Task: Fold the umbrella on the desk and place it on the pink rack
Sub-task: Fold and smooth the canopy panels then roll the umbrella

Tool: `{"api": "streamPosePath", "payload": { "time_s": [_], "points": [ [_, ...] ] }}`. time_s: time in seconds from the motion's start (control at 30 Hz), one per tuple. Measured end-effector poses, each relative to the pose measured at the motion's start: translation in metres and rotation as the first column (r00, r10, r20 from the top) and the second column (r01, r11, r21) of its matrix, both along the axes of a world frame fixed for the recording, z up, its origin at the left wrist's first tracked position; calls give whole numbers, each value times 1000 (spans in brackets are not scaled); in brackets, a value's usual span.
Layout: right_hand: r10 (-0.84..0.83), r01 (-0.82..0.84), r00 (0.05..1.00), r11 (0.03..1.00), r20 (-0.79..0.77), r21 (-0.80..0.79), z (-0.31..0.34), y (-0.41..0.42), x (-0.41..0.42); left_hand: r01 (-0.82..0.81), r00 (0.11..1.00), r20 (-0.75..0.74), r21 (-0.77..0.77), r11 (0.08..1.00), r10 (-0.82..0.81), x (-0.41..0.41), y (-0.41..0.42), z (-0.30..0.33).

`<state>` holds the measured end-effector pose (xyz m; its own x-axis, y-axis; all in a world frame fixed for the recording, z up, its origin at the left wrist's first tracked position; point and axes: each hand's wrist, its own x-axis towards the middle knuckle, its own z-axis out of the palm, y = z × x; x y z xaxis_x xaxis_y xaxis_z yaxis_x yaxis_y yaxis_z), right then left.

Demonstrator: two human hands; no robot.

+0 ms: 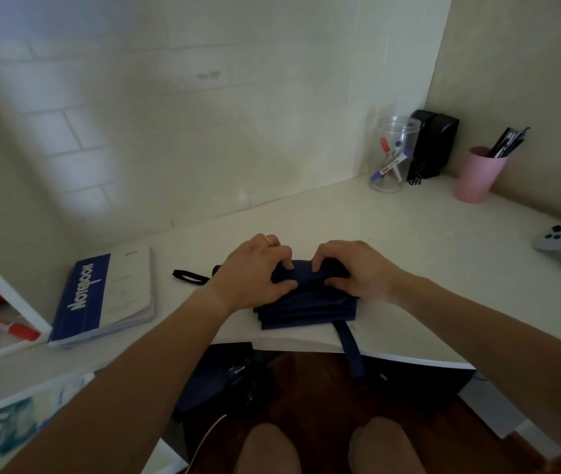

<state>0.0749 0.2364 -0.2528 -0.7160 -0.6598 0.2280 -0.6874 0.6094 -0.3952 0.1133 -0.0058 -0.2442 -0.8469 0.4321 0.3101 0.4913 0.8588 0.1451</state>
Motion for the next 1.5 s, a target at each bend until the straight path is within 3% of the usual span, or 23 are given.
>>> {"api": "streamPosePath", "payload": {
  "time_s": [0.13, 0.27, 0.4, 0.5, 0.6, 0.73, 0.8, 0.93, 1.07, 1.17, 1.3, 1.4, 1.5],
  "points": [
    [-10, 13, 998, 999, -61, 42, -6, 1, 9, -44, 994, 104, 27, 999, 41, 3, 4, -2],
    [-80, 71, 994, 990, 76, 121, 9, -2, 6, -65, 998, 19, 4, 998, 65, 5, 9, -7],
    [-165, 116, 976, 946, 140, 302, 24, -1, -9, -44, 993, -108, 19, 999, 46, 10, 9, -11],
    [-154, 121, 980, 964, 125, 237, 26, 0, -8, 1, 990, -142, -25, 1000, -4, 14, 12, -16],
    [-93, 87, 995, 979, 27, 186, 19, 5, -3, 57, 993, -103, -2, 998, -57, 11, 7, -9],
    [-14, 37, 978, 994, -208, 108, 3, 14, 9, -1, 995, 100, 149, 989, -14, 10, 2, -4],
    [5, 17, 962, 997, -272, 79, -5, 16, 16, -18, 997, 82, 141, 990, 6, 15, 6, -10],
    [-17, 16, 995, 1000, -93, -14, -6, 22, 22, -14, 995, -99, 105, 994, 25, 26, 14, -23],
    [-27, 42, 990, 994, 138, -104, 1, 30, 26, -5, 986, -164, 118, 993, 25, 31, 22, -28],
    [-39, 48, 995, 994, 93, -95, 2, 31, 27, 38, 995, -98, 171, 985, -22, 33, 22, -23],
    [-47, 46, 996, 999, -78, -16, -7, 29, 35, -29, 990, 138, 323, 946, -16, 31, 18, -14],
    [-145, 134, 985, 985, -97, -111, -23, 31, 54, -95, 963, 270, 341, 935, -1, 32, 19, -17],
    [-343, 317, 914, 937, -217, -147, -44, 33, 91, -102, 959, 285, 292, 951, 16, 32, 18, -22]
  ]
}}
